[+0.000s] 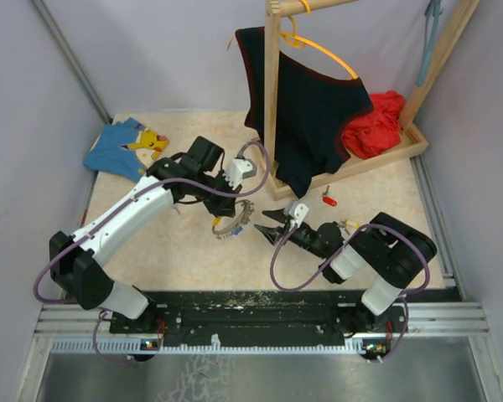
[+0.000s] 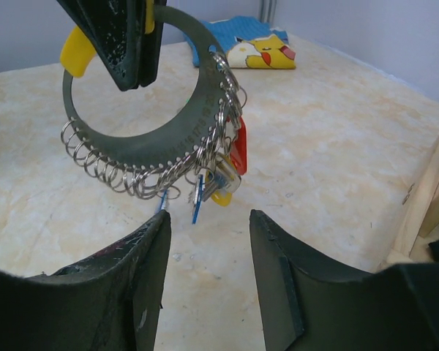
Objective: Put the keys on the keyring
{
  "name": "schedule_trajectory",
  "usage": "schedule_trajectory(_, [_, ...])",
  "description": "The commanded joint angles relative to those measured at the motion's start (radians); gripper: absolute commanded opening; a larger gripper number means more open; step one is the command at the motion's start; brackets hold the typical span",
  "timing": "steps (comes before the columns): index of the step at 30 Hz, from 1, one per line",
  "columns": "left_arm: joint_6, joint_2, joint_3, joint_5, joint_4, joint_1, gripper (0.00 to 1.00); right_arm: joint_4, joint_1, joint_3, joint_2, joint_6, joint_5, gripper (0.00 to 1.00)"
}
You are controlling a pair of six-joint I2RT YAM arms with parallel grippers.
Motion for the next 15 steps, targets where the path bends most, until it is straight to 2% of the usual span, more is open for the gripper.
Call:
schedule_trajectory(1, [0.024, -0.034, 0.036, 0.031, -0.016, -0.019, 0.0, 0.109, 0.017, 0.045, 0.057, -0.029, -0.01, 0.47])
schedule_trajectory(15, [0.027, -0.032, 0.027, 0.069, -0.018, -0.044, 0.0, 0.187, 0.037, 0.078, 0.174, -0.023, -0.025, 0.47])
